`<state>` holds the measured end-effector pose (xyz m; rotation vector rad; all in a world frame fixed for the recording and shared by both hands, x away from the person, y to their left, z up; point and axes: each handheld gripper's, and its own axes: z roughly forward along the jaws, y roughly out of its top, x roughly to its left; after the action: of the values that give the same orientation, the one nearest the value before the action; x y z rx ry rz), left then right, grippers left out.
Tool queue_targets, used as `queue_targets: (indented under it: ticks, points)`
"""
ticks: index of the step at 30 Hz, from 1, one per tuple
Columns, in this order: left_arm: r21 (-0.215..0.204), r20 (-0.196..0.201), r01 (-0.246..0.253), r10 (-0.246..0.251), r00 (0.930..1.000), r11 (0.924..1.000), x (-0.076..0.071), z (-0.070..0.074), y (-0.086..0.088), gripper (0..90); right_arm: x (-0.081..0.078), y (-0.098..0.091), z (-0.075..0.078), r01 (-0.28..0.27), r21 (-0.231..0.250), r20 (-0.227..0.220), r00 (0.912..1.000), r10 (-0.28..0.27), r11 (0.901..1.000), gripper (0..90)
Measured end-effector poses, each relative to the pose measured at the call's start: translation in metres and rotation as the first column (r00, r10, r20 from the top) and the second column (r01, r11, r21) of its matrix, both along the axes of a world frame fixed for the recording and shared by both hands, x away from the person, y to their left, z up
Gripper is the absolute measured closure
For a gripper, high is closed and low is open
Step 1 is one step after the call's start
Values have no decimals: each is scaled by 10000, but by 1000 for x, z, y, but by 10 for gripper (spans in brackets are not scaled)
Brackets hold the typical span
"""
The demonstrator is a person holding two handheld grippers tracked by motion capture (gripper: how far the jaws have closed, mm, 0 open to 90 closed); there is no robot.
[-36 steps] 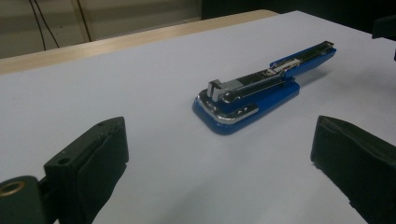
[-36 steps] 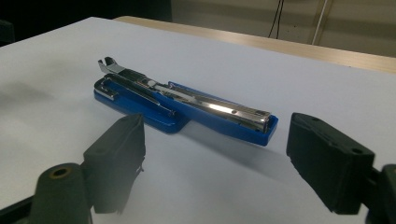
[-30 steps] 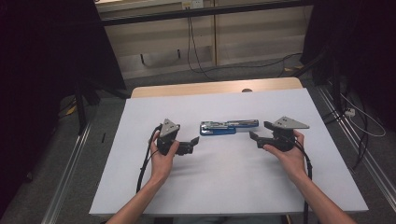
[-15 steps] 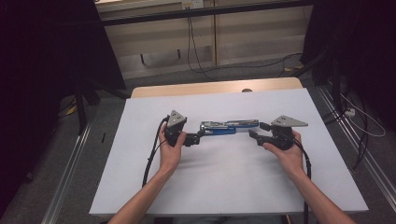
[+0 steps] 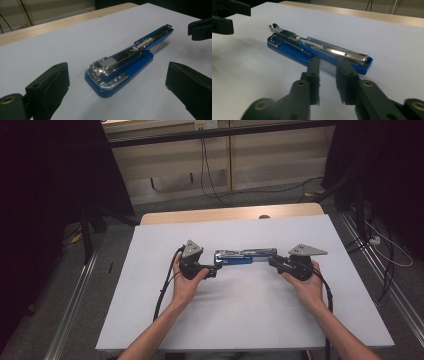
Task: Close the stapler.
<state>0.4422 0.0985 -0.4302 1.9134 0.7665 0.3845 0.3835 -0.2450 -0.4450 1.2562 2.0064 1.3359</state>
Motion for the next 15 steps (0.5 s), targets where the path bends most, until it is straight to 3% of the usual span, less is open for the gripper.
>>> queue_targets:
  ticks: [5,7,9,12,15]
  points:
    - [150,-99,-551,553,9984,9984,1,-1,0,48,1,-3,-3,147,-224,-44,9999,-148,9996,892]
    - [206,-171,-479,482,9987,9986,2,-2,1,65,1,-4,-2,201,-310,2,9998,-201,9993,900]
    - [11,-379,-544,544,9978,9985,2,-3,1,115,2,-5,-2,234,-381,-12,9997,-234,9990,900]
    - [129,-547,-430,437,9975,9990,3,-2,4,240,2,-7,-3,287,-520,-104,9995,-293,9982,900]
    - [-52,-633,-532,528,9966,9986,3,-2,6,316,2,-8,-4,335,-571,-164,9993,-345,9978,900]
